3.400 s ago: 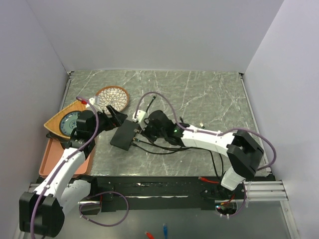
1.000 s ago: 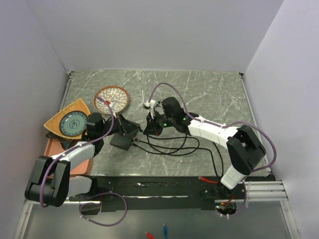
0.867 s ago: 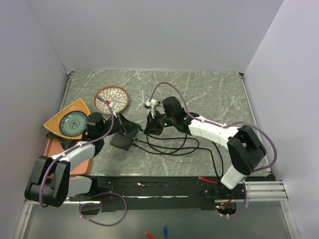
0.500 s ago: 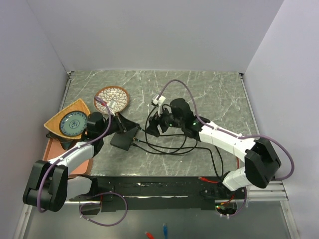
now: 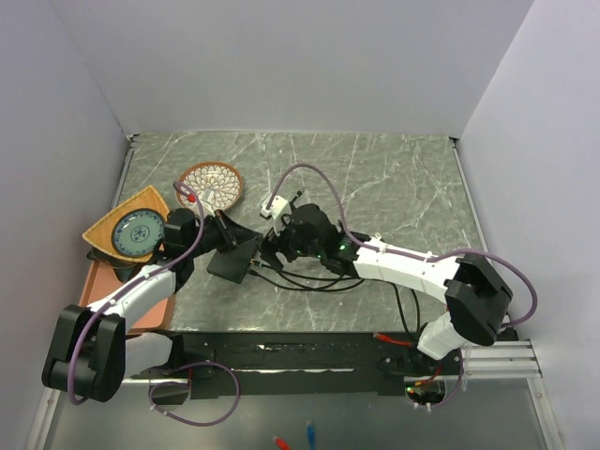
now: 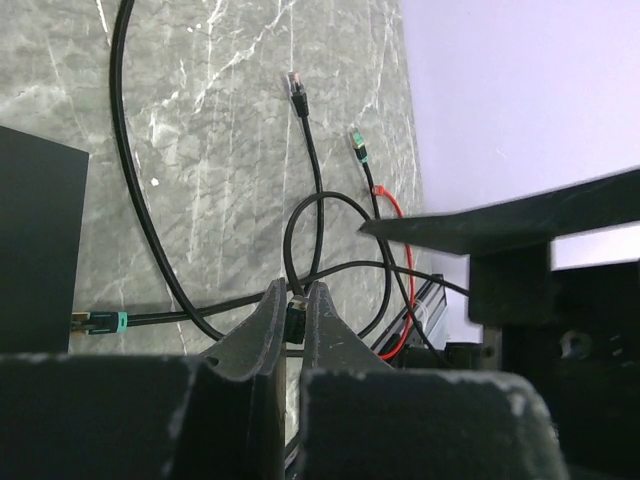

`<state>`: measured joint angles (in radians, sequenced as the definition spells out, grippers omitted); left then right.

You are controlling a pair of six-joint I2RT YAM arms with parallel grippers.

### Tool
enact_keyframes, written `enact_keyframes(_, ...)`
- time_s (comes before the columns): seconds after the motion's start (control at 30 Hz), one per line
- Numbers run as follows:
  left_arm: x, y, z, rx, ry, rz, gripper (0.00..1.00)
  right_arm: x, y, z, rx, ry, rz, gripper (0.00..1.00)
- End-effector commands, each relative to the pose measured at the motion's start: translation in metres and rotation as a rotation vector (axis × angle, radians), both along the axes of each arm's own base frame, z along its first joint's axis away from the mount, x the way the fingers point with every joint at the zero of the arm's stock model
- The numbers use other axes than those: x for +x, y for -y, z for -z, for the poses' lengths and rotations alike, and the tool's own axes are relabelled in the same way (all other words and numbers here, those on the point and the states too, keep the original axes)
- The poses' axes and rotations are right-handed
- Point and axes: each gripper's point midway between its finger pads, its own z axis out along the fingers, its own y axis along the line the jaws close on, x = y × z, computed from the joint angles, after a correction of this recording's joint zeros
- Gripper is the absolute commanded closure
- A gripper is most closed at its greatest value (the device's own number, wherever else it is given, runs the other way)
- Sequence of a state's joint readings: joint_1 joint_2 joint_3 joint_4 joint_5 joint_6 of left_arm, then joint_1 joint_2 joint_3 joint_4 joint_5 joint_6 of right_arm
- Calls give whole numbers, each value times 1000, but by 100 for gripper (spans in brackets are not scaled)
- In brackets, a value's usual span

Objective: Insert the plug into the switch port

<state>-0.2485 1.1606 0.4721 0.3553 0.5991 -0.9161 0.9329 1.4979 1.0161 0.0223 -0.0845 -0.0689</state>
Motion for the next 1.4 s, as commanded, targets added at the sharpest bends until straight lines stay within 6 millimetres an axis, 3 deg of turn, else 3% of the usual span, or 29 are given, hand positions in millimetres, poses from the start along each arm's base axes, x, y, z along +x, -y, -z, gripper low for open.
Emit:
enact_keyframes(0.0, 8, 1, -20, -17, 28, -16, 99, 11, -18, -22, 18, 79, 21, 7)
enact_keyframes(0.03, 8, 1, -20, -19, 24, -18, 99, 11, -20, -20, 15, 77, 19, 16)
enact_keyframes(0.13, 7, 3, -21, -33, 24, -11, 99, 12, -24, -17, 15, 72, 18, 18)
enact_keyframes(0.3, 6, 3, -19, -33, 20, -11, 99, 15, -32, -13, 10, 62, 14, 34)
enact_keyframes(0.37, 5, 3, -20, -36, 21, -7, 99, 17, -35, -12, 10, 57, 14, 46)
enact_keyframes(0.6, 7, 3, -21, -22, 24, -9, 99, 21, -37, -4, -13, 52, 20, 47)
enact_keyframes(0.73, 7, 3, -22, -24, 28, -5, 99, 21, -36, -3, -17, 55, 26, 58)
enact_keyframes(0.9, 7, 3, -22, -24, 29, -5, 99, 25, -34, 3, -37, 54, 46, 65)
enact_keyframes(0.93, 6, 4, -22, -27, 31, -1, 99, 25, -33, 5, -45, 50, 52, 76)
enact_keyframes(1.03, 6, 2, -21, -24, 28, -6, 99, 29, -34, 5, -47, 51, 65, 92)
enact_keyframes(1.17, 4, 3, -21, -25, 33, -1, 99, 31, -31, 3, -44, 65, 84, 100)
enact_keyframes(1.23, 4, 2, -20, -15, 38, 0, 95, 34, -28, 7, -63, 68, 94, 100)
enact_keyframes(1.33, 8, -2, -20, 19, 56, -21, 80, 32, -26, 12, -76, 65, 89, 100)
enact_keyframes(1.37, 9, -6, -14, 40, 35, -44, 59, 31, -27, 12, -74, 65, 85, 100)
